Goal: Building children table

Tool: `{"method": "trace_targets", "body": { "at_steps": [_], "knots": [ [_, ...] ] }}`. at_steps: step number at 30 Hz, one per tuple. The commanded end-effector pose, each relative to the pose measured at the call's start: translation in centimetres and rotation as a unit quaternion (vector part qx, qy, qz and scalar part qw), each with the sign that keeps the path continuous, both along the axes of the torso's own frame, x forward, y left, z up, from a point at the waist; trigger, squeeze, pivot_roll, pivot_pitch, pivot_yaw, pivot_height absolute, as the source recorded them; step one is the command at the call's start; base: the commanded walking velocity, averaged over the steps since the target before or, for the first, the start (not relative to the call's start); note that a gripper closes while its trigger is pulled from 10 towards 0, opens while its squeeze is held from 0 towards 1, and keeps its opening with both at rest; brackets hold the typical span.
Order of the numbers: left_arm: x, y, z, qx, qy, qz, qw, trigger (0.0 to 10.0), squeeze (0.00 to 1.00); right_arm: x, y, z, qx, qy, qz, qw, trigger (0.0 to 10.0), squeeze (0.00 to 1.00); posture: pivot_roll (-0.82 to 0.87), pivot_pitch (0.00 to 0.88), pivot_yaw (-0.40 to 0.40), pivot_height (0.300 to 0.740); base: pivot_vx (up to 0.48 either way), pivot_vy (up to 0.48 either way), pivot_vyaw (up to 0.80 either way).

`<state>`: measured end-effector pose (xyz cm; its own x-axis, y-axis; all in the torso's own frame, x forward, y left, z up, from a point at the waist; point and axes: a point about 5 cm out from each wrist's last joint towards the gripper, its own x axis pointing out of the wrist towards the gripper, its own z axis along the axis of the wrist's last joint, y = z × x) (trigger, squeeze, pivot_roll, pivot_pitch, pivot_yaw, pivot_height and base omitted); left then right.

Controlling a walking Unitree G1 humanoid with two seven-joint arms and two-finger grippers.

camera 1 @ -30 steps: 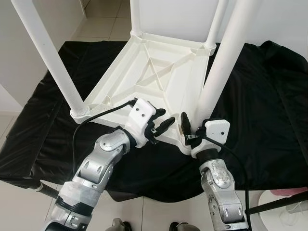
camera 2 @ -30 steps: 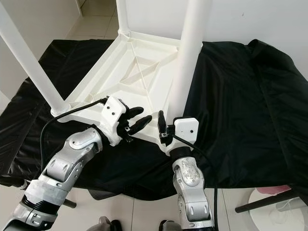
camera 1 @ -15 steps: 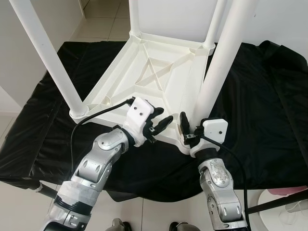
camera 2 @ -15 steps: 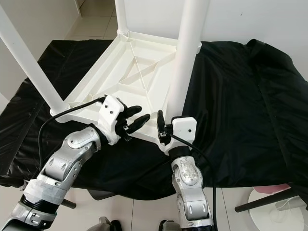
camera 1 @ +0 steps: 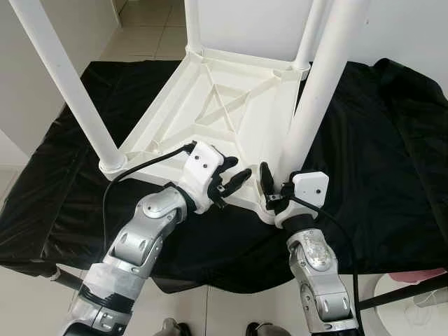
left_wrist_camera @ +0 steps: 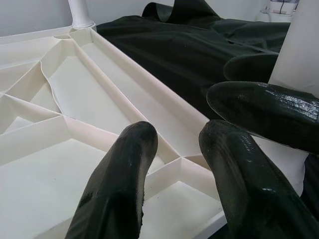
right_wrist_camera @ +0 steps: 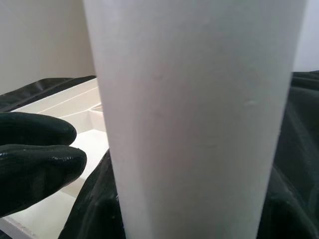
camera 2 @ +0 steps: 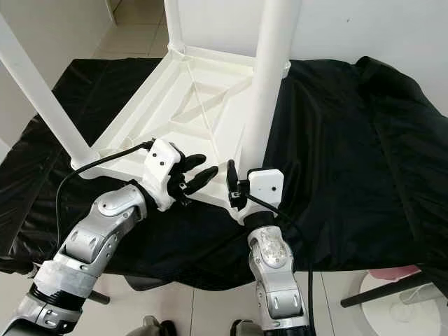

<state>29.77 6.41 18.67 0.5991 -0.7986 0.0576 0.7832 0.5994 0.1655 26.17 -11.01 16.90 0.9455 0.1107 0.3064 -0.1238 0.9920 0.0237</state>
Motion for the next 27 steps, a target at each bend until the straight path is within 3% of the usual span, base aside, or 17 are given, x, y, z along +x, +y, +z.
{"method": "trace_targets", "body": {
  "at_steps": [1, 13, 14, 22, 23, 25, 27],
  "knots": [
    [-0.3, 0.1, -0.3, 0.008, 0.007, -0.016, 1.000, 10.0, 0.00, 0.3, 0.4, -1.2, 0.016, 0.038, -0.007, 0.999, 10.0, 0.00, -0.12, 0.137, 0.049, 0.740, 0.000, 0.000, 0.00],
    [-0.1, 0.1, -0.2, 0.012, 0.006, -0.017, 1.000, 10.0, 0.00, 0.4, 1.2, -0.9, 0.013, 0.028, 0.010, 0.999, 10.0, 0.00, -0.09, 0.109, 0.034, 0.740, 0.000, 0.000, 0.00],
    [-0.3, 0.1, -0.2, 0.013, 0.006, -0.018, 1.000, 10.0, 0.00, 0.2, 1.4, -1.0, 0.019, 0.028, 0.021, 0.999, 10.0, 1.00, -0.07, 0.108, 0.025, 0.740, 0.000, 0.000, 0.00],
    [-1.0, 0.2, -0.3, 0.008, 0.009, -0.007, 1.000, 10.0, 0.00, 0.2, 1.6, -0.6, 0.014, 0.019, 0.041, 0.999, 10.0, 1.00, -0.04, 0.113, -0.013, 0.740, 0.000, 0.000, 0.00],
    [-1.2, 0.2, -0.4, 0.008, 0.010, -0.004, 1.000, 10.0, 0.00, 0.3, 1.3, -0.5, 0.014, 0.016, 0.050, 0.999, 10.0, 0.00, -0.03, 0.115, -0.030, 0.740, 0.000, 0.000, 0.00],
    [-1.2, 0.2, -0.4, 0.008, 0.010, -0.004, 1.000, 10.0, 0.00, 0.3, 1.3, -0.5, 0.014, 0.016, 0.050, 0.999, 10.0, 0.00, -0.03, 0.115, -0.030, 0.740, 0.000, 0.000, 0.00],
    [-1.6, 0.3, -0.7, 0.008, 0.012, 0.000, 1.000, 10.0, 0.00, 0.4, 0.7, -0.1, 0.012, 0.009, 0.090, 0.996, 10.0, 0.00, -0.02, 0.110, -0.052, 0.740, 0.000, 0.000, 0.00]
  ]
}}
